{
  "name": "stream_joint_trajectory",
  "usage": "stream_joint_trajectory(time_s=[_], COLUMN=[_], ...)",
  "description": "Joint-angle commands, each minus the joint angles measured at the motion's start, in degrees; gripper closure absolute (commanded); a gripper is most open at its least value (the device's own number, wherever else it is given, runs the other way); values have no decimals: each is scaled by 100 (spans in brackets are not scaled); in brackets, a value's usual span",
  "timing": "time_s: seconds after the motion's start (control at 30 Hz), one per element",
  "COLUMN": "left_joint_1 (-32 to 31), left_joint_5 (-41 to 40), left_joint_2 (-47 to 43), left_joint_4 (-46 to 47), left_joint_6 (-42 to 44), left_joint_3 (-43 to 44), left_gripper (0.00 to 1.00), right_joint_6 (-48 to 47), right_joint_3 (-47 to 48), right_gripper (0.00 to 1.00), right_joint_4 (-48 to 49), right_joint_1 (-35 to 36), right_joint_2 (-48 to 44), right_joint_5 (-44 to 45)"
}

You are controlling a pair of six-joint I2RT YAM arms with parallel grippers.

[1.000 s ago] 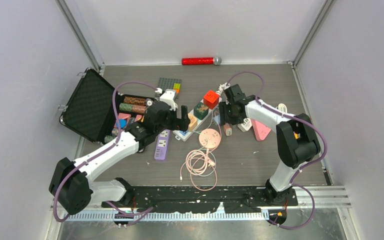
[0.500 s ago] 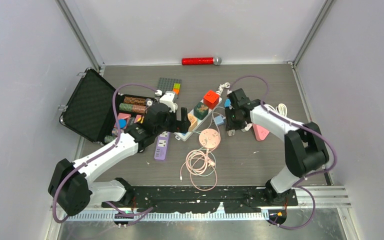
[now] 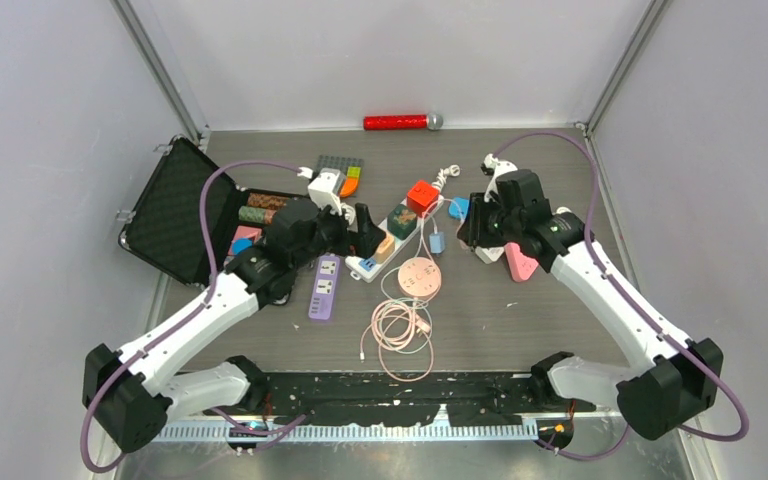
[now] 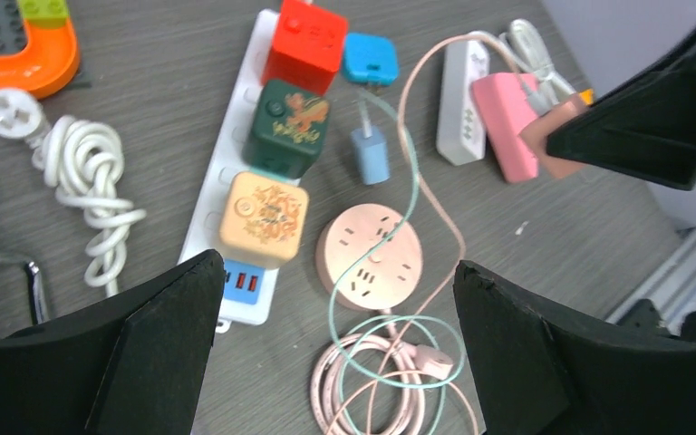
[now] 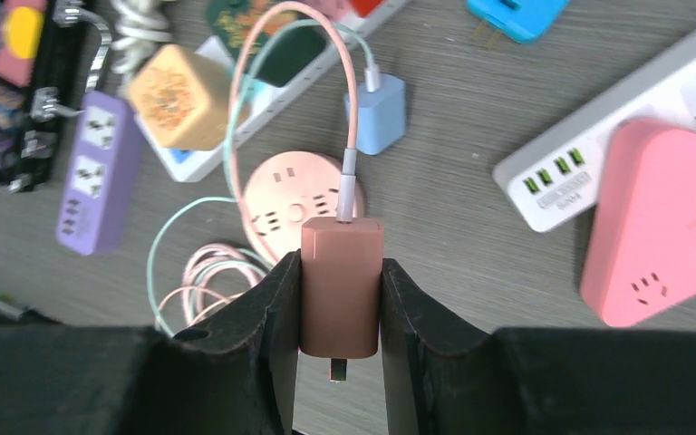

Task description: Insert the plug

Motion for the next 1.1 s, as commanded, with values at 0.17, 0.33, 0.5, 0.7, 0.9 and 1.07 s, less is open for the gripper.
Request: stream_joint_trajectory(time_s=[0.17, 0.33, 0.5, 0.7, 0.9, 1.07], left_joint_1=[28, 26, 29, 28, 29, 29], left_joint_5=[1075, 1592, 2212, 2332, 2353, 2471], left_joint_2=[-640, -842, -833, -728, -722, -725], left_joint_4=[704, 1261, 1853, 2237, 2392, 2624], left_joint_6=[-292, -566, -1091, -1357, -1531, -1522], left_joint_3=[264, 68, -121, -298, -343, -422], left_gripper=[5, 5, 10, 23, 22, 26], right_joint_6=[76, 378, 875, 955, 1044, 1223], right_joint_3=[-299, -631, -947, -964, -921, -942], right_gripper=[95, 95, 95, 95, 95, 95], right_joint_4=[1541, 2635, 3874, 4330, 4480, 4692], right_joint_1=[41, 70, 249, 582, 712, 753], right_joint_2=[-734, -912, -894, -841, -678, -533], right_joint_5=[-1746, -2854, -3817, -4017, -4084, -4223])
